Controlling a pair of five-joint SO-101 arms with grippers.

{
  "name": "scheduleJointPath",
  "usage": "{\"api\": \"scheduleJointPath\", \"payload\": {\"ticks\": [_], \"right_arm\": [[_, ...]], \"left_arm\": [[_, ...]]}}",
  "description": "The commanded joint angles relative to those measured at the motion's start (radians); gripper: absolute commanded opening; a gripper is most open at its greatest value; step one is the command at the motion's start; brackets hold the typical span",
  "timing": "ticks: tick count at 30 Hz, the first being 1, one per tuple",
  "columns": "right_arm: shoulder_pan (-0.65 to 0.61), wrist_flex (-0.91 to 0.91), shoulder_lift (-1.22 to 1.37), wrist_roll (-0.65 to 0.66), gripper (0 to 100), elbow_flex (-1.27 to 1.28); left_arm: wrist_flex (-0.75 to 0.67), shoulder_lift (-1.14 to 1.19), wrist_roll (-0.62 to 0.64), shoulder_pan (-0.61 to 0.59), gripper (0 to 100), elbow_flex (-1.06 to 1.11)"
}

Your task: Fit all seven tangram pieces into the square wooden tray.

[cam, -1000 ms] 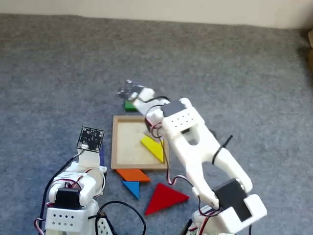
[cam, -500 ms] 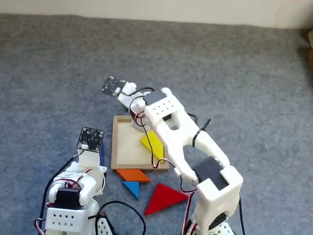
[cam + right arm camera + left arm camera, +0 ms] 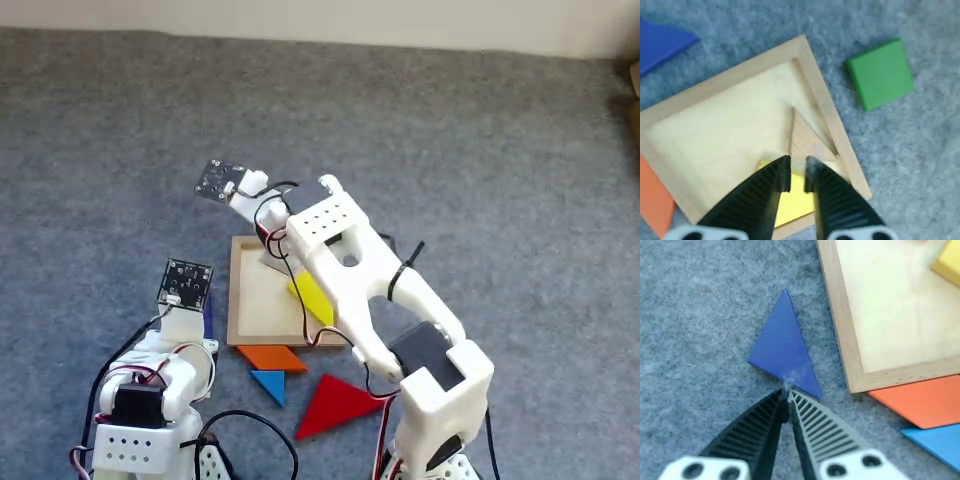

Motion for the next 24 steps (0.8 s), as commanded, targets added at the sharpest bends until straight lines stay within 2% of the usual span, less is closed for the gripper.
{"api": "scheduleJointPath", "payload": {"ticks": [1, 7, 24], "right_arm": [[-0.031, -0.077, -0.016, -0.092, 2.0, -0.054], [-0.007, -0.216, 0.03, -0.169, 2.0, 0.019], [0.157, -0.15, 0.104, -0.163, 2.0, 0.03]], "left_arm": [[0.003, -0.041, -0.005, 0.007, 0, 0.021], [0.003, -0.041, -0.005, 0.007, 0, 0.021], [0.003, -0.041, -0.005, 0.007, 0, 0.021]]}}
